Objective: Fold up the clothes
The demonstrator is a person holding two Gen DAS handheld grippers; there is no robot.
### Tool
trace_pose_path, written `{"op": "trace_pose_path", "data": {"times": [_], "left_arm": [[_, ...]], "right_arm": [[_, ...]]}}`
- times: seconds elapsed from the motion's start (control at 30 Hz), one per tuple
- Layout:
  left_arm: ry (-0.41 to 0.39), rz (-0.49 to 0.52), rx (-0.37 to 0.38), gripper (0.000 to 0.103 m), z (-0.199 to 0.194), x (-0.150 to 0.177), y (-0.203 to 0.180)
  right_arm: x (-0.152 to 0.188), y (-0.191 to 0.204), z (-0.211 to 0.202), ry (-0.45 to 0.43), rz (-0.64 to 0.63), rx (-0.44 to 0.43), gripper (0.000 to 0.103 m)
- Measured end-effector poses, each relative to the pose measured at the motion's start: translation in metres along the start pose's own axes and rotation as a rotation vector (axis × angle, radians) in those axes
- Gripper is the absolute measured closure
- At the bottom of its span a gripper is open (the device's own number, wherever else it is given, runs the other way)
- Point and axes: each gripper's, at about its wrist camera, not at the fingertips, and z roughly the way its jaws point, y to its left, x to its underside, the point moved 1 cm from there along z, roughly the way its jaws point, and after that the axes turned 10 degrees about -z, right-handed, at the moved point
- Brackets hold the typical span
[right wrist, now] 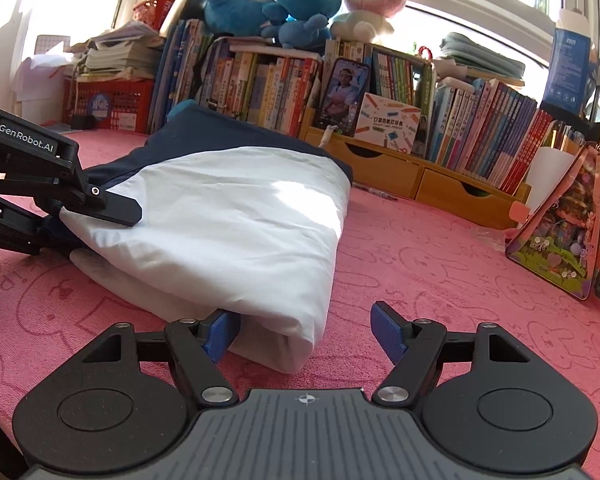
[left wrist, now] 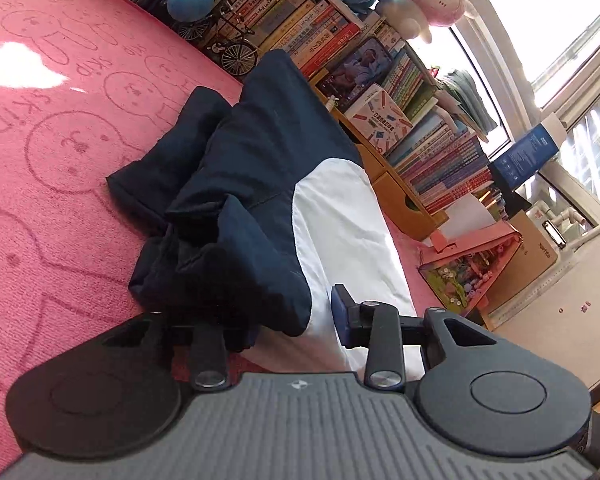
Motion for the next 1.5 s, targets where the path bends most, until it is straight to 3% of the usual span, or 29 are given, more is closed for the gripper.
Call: {"op": "trace_pose_path", "data": {"times": [0.07,0.17,0.6,0.7,0.8,0.93,1.1,1.17,1.3,1.37,1.5], "left_arm": [[-0.041,-0.009,-0.052,0.088,-0.001,-0.002,0.004],[-0.067,0.033,-0.086,0.089,-0.006,-0.005,0.007],[-0.054,0.160,-0.116,0.089,-0.016,-0.019,0.017],[-0.065,0.243,-0.153,0.089,-0.014,-0.014,0.009],[-0.064,0.269,-0.155,0.089,-0.014,-0.015,0.008],[-0.035,0.284,-0.121,0.087,-0.015,-0.019,0.013],[-0.028,0.294,-0.100,0.087,-0.018,-0.020,0.016],[-0.025,0.281,-0.082,0.088,-0.019,-0.022,0.020],[-0.024,0.233,-0.042,0.088,-0.022,-0.026,0.029],[-0.027,0.213,-0.028,0.088,-0.023,-0.026,0.032],[-0.036,0.216,-0.021,0.088,-0.025,-0.025,0.032]], "right_arm": [[0.002,-0.003,0.002,0.011,0.005,0.053,0.032],[0.008,-0.018,0.005,0.019,0.112,0.008,0.034],[0.008,-0.013,0.002,0.019,0.083,0.048,0.030],[-0.005,0.004,0.000,-0.004,0.017,0.055,0.040],[-0.016,0.018,0.000,-0.025,-0.060,0.089,0.061],[-0.002,-0.006,0.004,0.022,0.013,0.059,0.054],[0.000,0.002,-0.003,0.008,-0.076,0.109,0.049],[0.004,-0.006,0.001,0.024,-0.027,0.069,0.044],[0.007,-0.030,-0.009,0.014,0.052,-0.101,0.043],[0.007,-0.043,-0.022,0.014,0.075,-0.183,0.036],[-0.014,-0.068,-0.042,-0.055,0.166,-0.294,0.037]]}}
